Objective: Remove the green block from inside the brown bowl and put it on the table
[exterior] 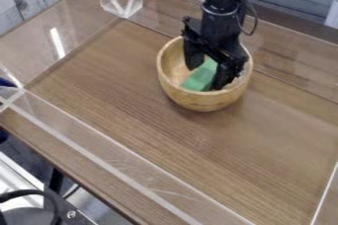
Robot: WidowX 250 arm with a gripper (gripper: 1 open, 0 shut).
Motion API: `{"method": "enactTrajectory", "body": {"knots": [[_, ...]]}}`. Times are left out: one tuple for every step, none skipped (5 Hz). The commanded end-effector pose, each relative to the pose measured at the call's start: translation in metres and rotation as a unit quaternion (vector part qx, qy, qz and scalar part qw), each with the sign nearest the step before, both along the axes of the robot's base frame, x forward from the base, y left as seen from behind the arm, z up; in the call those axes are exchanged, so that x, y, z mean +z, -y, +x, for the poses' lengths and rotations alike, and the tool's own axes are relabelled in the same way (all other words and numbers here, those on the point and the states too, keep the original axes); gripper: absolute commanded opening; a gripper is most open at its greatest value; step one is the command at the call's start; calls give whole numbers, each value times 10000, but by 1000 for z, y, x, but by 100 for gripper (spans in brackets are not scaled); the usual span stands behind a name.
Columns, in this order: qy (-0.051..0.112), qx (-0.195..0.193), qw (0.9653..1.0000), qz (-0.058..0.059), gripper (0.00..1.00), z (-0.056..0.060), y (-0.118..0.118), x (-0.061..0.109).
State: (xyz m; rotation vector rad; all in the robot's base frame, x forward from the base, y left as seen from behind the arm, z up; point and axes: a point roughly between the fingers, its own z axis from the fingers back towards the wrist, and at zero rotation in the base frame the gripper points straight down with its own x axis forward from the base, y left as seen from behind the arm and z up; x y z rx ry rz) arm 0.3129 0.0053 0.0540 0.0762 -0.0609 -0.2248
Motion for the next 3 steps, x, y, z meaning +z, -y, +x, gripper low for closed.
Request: {"method": "enactTrajectory", "body": {"knots": [[122, 28, 9999, -32, 100, 1, -3, 10], [68, 35, 9999, -99, 100, -6, -3, 19], [13, -109, 9995, -298, 100, -3, -6, 23]]}}
